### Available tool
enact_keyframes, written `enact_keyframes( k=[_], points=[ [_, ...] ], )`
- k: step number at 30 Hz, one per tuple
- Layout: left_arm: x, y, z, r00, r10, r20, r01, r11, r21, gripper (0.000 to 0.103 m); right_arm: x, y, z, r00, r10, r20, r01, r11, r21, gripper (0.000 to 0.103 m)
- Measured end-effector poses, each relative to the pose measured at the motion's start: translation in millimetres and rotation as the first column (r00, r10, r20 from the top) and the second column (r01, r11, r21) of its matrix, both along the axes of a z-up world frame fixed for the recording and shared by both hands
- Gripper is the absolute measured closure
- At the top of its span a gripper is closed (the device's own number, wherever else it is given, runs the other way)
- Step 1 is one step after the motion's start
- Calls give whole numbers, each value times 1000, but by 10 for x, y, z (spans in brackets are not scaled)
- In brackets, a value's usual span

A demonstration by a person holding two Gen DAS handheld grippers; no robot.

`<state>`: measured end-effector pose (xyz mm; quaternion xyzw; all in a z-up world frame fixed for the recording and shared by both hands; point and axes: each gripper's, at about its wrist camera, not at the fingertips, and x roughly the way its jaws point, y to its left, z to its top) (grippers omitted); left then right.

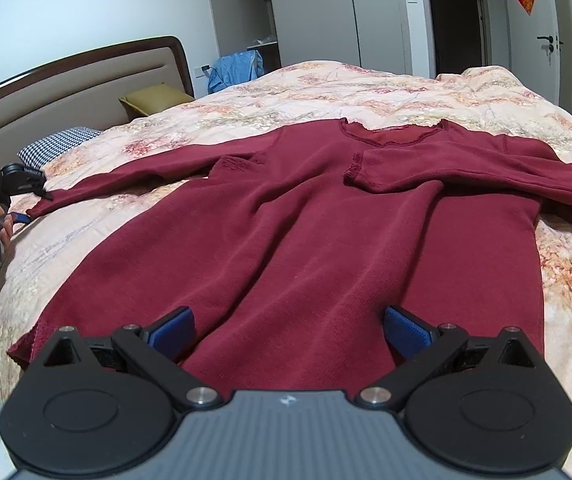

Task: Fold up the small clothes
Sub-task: 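Lift the sleeve with the left tool and lay it across the shirt front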

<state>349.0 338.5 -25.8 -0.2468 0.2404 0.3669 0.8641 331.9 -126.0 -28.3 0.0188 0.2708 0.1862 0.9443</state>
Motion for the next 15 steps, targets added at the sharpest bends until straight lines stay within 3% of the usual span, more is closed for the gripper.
enact_keyframes(
  k=[1, 7, 11, 15],
  points=[
    [10, -11, 6, 1000, 7, -3, -7, 1000, 14, 97, 4, -4, -2, 1000, 1, -1, -1, 1000, 1, 0],
    [54, -143, 360, 997, -8, 70, -1, 991, 136, 99, 7, -88, 29, 1000, 7, -14, -6, 999, 45, 0],
    [232, -371, 822, 988, -106, 109, 77, 969, 236, 99, 21, -243, 92, 999, 21, -47, -14, 990, 140, 0],
    [469, -827, 1322, 952, -261, 159, 194, 918, 345, 99, -6, -434, 170, 997, 38, -60, -24, 976, 215, 0]
  ],
)
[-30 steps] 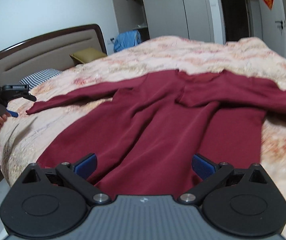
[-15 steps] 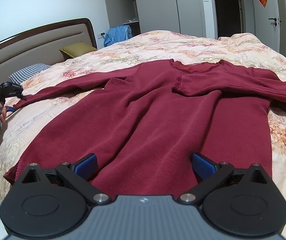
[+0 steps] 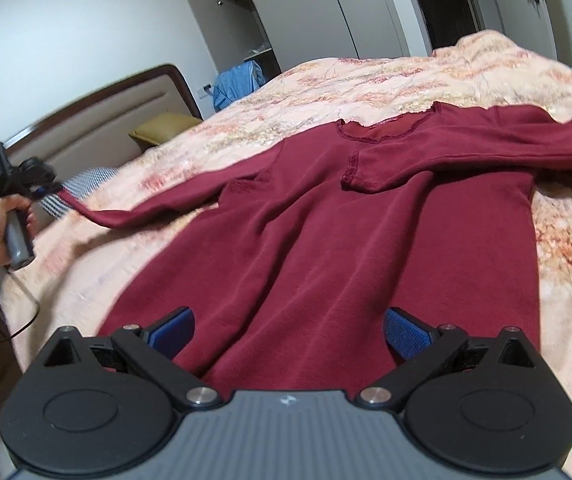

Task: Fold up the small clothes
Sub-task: 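Lift the sleeve with the left tool and lay it across the shirt front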

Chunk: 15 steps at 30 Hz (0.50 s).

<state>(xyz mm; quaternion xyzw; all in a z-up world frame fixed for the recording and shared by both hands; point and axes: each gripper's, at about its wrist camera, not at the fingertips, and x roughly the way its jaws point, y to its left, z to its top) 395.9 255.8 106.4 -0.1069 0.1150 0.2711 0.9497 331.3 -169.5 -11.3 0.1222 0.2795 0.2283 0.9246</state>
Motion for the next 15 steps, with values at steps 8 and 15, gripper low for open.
enact_keyframes(
  k=[8, 15],
  points=[
    [492, -1399, 653, 939, -324, 111, 312, 943, 117, 98, -159, -337, 153, 997, 20, 80, -16, 998, -55, 0],
    [877, -2837, 443, 817, -575, 43, 566, 815, 128, 98, -239, -765, 126, 996, -52, 75, 58, 996, -70, 0]
  ],
)
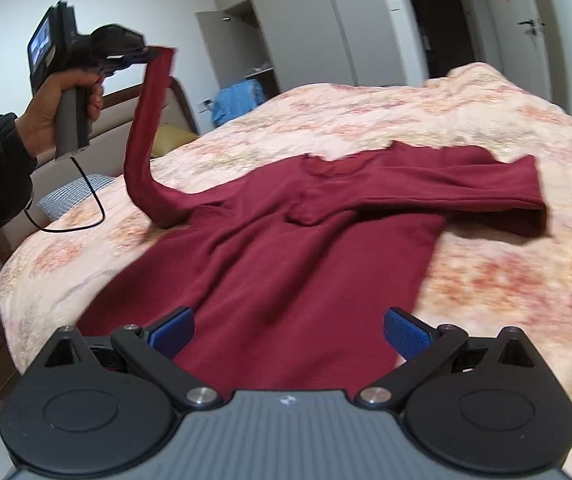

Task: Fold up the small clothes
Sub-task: 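Lift the sleeve with the left tool and lay it across the shirt front, then open the left tool to release the second sleeve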

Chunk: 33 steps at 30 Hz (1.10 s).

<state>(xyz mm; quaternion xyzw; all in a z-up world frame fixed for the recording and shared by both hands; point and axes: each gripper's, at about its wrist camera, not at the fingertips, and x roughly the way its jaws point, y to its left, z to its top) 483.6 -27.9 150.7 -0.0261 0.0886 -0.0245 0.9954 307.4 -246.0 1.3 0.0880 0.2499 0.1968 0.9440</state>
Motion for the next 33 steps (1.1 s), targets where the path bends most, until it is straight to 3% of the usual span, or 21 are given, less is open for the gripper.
enact_keyframes(
  k=[6, 10, 13, 16, 20, 24, 26, 28, 30, 33],
  points=[
    [245, -933, -684, 979, -147, -143, 142, 989, -46, 98, -78, -300, -139, 997, -64, -46, 64, 998, -7, 0],
    [414, -1267, -1146, 946, -188, -265, 178, 982, -60, 98, -178, -457, -245, 992, -101, -79, 102, 995, 16, 0],
    [410, -1287, -1394, 925, -199, -324, 185, 980, -75, 98, -255, -501, -304, 991, -106, -81, 108, 994, 22, 0],
    [361, -1358, -1497, 907, -222, -358, 207, 975, -78, 96, -313, -475, -313, 992, -108, -68, 109, 994, 7, 0],
    [299, -1374, -1488, 865, -304, -398, 278, 953, -122, 73, -311, -447, -297, 992, -114, -55, 114, 993, 4, 0],
    [299, -1288, -1402, 834, -342, -432, 301, 940, -164, 62, -291, -448, -304, 991, -124, -58, 126, 992, 20, 0],
    [297, -1213, -1303, 842, -336, -423, 288, 941, -176, 44, -282, -436, -303, 990, -128, -59, 130, 991, 17, 0],
    [284, -1106, -1161, 862, -309, -401, 256, 950, -180, 33, -283, -421, -294, 990, -127, -57, 128, 992, 15, 0],
    [268, -986, -980, 883, -278, -379, 227, 958, -174, 29, -285, -405, -282, 990, -126, -55, 127, 992, 16, 0],
    [247, -772, -695, 917, -189, -352, 155, 980, -121, 14, -282, -380, -263, 991, -126, -53, 127, 992, 13, 0]
  ],
)
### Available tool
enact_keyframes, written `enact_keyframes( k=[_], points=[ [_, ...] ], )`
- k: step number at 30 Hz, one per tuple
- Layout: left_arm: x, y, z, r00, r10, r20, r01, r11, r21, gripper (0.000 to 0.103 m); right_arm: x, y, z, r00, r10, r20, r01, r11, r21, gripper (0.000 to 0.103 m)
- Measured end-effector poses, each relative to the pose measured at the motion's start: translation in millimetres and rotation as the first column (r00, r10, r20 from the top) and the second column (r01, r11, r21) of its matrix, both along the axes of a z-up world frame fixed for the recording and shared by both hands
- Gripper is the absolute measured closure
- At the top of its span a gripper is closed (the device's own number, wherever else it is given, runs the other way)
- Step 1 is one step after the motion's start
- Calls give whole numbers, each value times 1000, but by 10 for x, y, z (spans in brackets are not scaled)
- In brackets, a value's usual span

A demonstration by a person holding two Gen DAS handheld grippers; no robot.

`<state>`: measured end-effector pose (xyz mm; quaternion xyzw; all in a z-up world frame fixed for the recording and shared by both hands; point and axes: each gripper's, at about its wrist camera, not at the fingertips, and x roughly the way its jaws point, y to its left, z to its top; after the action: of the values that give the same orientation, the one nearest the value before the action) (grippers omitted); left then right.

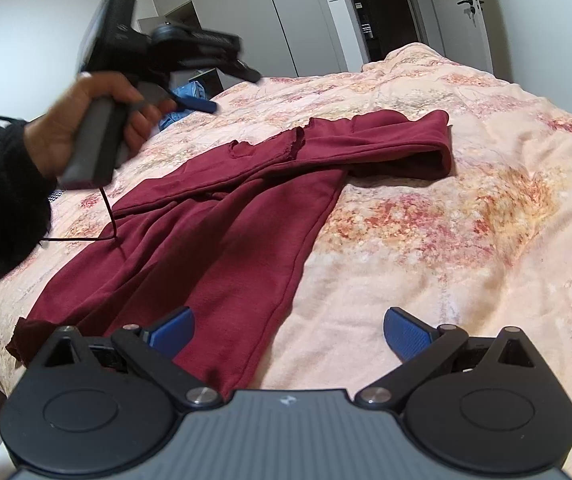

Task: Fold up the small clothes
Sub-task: 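Open the left tool to release the second sleeve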

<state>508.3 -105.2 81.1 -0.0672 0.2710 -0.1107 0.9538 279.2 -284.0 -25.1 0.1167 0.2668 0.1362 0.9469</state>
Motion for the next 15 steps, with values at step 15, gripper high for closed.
enact_keyframes(
  k=[15],
  points=[
    [-362, 1638, 459, 945, 304, 124, -327, 894, 305, 1, 290, 234, 98, 999, -8, 36, 9, 1000, -10, 0]
  ],
)
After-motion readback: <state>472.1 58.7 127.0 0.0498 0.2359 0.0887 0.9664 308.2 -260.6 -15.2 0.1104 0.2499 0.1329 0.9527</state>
